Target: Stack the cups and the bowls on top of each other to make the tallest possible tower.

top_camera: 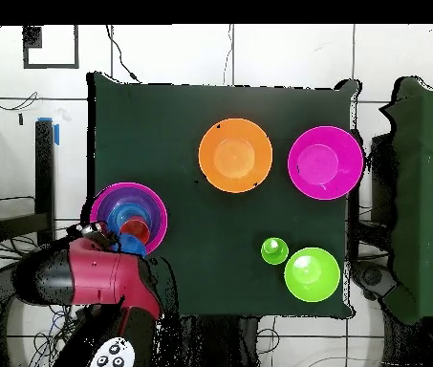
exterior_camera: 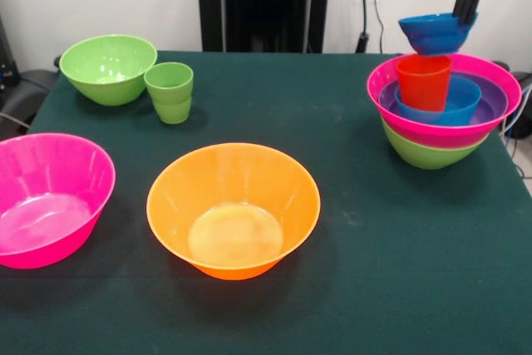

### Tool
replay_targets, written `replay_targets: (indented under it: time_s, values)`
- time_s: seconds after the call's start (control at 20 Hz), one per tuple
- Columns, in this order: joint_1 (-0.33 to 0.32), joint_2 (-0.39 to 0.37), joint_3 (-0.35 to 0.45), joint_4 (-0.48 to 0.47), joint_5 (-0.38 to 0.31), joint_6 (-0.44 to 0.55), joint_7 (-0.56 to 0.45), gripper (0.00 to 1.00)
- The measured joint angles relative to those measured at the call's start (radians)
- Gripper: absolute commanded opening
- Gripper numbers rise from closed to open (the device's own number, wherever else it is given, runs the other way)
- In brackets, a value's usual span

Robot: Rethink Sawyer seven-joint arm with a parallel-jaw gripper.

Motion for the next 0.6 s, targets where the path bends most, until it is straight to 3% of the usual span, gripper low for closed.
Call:
replay_targets:
  time_s: [0.6]
  values:
    - [-0.104, 0.025, -0.012, -0.004, 0.0, 0.0, 0.0, 0.0]
